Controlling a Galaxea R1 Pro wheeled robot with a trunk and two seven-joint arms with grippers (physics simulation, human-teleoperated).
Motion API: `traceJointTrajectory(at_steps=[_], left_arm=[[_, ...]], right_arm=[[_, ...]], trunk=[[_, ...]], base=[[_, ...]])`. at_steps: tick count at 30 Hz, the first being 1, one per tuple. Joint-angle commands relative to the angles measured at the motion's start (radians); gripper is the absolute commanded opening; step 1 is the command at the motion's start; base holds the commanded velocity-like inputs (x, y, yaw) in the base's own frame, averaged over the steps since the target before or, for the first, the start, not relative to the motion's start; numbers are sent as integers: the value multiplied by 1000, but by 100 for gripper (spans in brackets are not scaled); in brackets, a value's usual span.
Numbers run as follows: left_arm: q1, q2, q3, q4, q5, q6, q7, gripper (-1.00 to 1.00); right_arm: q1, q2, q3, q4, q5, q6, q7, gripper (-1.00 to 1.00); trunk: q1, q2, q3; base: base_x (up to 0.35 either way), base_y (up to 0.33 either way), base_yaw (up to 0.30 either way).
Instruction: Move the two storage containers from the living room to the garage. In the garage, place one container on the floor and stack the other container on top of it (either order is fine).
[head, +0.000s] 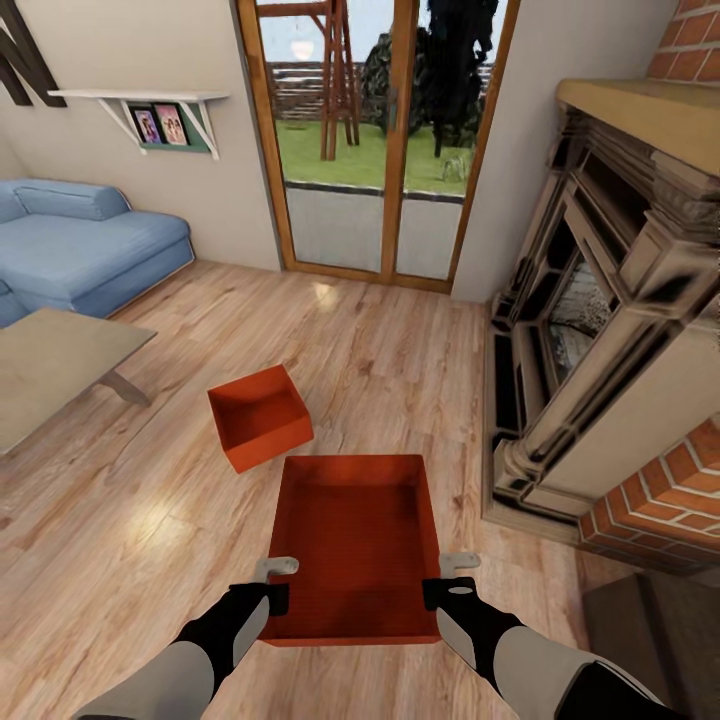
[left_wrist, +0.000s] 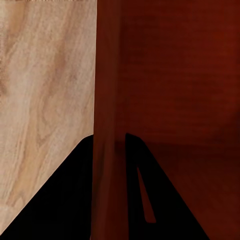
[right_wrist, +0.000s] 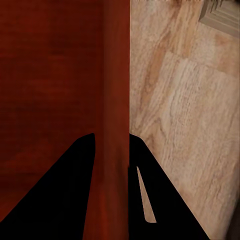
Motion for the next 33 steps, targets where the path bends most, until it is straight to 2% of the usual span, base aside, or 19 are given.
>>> traceJointTrajectory(at_steps=[1,33], left_arm=[[0,7,10,1,14,6,8,-100],[0,8,10,-1,14,5,7,-100]], right_arm=[[-1,-3,-8,-4,14,-14,-2,-100],[-1,-3,-8,-4,14,-14,-1,-100]], trunk=[[-4,7,2],[-127,231,103]], base=[[0,0,0],[0,0,0]])
